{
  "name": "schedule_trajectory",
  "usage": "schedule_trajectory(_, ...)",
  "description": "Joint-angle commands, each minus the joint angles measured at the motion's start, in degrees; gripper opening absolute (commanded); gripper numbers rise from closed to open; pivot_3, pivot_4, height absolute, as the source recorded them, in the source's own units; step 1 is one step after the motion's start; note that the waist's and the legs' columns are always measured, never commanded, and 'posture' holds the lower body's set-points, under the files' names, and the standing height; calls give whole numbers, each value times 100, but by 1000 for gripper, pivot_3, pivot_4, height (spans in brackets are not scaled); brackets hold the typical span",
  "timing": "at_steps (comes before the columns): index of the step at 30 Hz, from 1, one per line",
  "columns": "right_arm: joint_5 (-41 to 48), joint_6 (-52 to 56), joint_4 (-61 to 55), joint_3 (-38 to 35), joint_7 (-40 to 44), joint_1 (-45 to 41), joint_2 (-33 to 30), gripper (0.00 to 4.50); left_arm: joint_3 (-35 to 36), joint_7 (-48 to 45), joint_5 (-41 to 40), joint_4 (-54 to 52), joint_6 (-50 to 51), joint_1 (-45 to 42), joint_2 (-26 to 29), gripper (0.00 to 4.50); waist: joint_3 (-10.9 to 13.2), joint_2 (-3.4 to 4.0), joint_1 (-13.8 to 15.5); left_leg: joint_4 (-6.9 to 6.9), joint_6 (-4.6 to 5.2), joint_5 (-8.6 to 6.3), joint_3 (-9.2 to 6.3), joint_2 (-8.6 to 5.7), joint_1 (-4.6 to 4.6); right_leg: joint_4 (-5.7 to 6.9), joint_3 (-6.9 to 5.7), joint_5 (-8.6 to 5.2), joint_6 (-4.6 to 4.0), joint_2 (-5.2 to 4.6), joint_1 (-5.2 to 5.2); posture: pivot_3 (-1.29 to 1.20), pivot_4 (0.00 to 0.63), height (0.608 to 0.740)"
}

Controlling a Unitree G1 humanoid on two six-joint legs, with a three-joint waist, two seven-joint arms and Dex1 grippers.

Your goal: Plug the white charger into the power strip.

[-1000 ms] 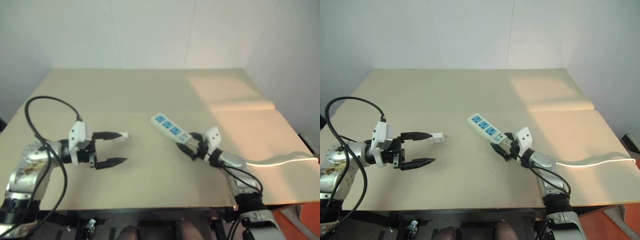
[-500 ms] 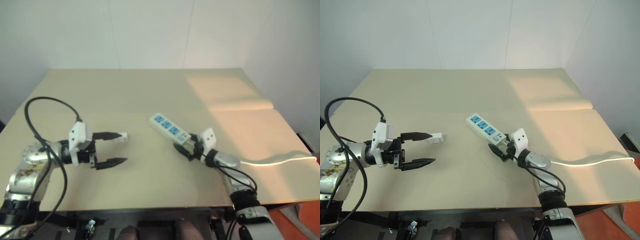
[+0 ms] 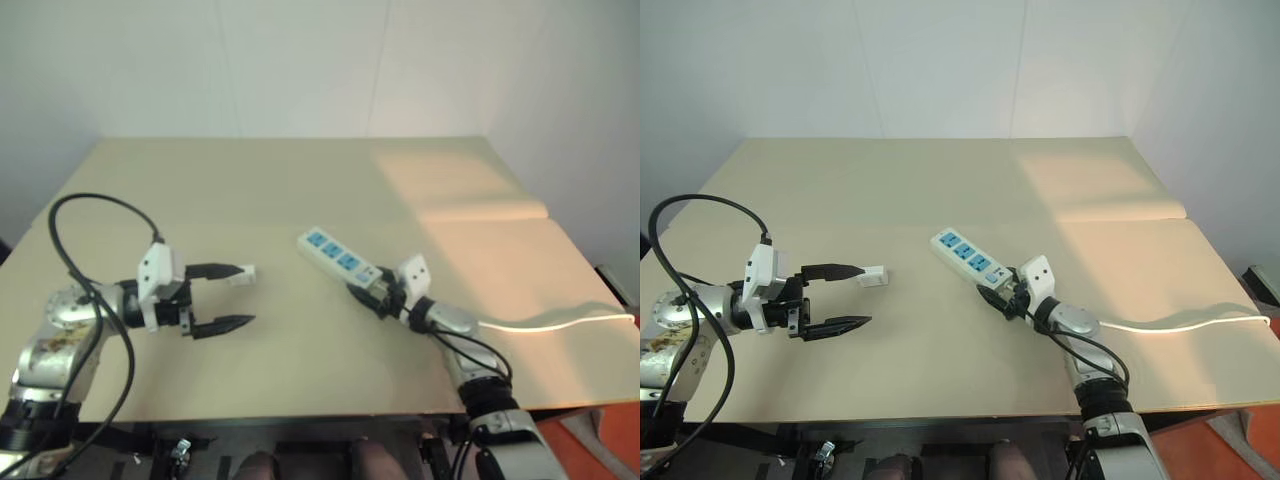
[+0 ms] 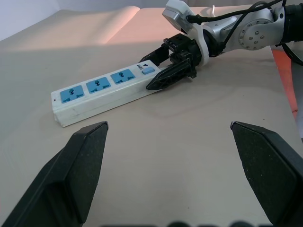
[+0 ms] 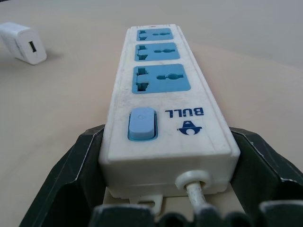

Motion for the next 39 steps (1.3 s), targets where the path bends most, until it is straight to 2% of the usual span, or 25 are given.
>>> schedule_trajectory(1,156,-153,-172,-317,297,138,-467,3420,171,9,-64,-167,-94,14,38,4500,0,0,40,0,0,0,-1,-1,-1,0,-1,0,0,-2,1,0,150,740)
schedule_trajectory(8,1017,-28,-718,-709,2184,782,-1828,3420,159,-25,-7,-3,-161,-104,47,4500,0,0,137,0,0,0,2,-4,-2,-8,-4,-1,2,-6,4,0,150,740)
schedule_trajectory(13,1851,308,-1243,-857,3659,1290,-2395,3420,119,-83,-26,151,-190,-301,47,4500,1,0,100,0,0,0,5,0,4,-4,1,-1,2,1,7,0,150,740)
schedule_trajectory(15,1954,324,-1389,-778,3996,1374,-2456,3420,101,-118,-30,227,-190,-411,46,4500,1,0,63,0,0,0,5,3,5,-4,1,-2,3,5,8,0,150,740)
schedule_trajectory(23,1396,-196,-1297,8,4177,808,-1735,3420,-147,87,238,472,145,-1186,114,4500,2,1,-6,0,0,0,2,6,6,2,1,-5,9,13,5,0,150,740)
schedule_trajectory(30,611,-1098,-210,706,4200,-75,-1001,3420,-653,363,999,727,244,-2242,203,4500,2,0,15,3,0,0,-3,1,-5,-2,-4,-1,3,9,0,0,150,740)
schedule_trajectory(36,230,-1660,725,986,4317,-717,-606,3420,-1631,-361,1827,1726,556,-3438,494,4500,2,2,-8,5,0,1,-4,-1,-3,3,-5,0,3,9,-1,0,150,740)
schedule_trajectory(39,63,-1860,1372,1032,4308,-1051,-412,3420,-2217,-909,2296,2413,541,-4109,442,4500,2,2,-31,5,0,1,-4,1,2,9,-4,-1,2,16,0,0,150,740)
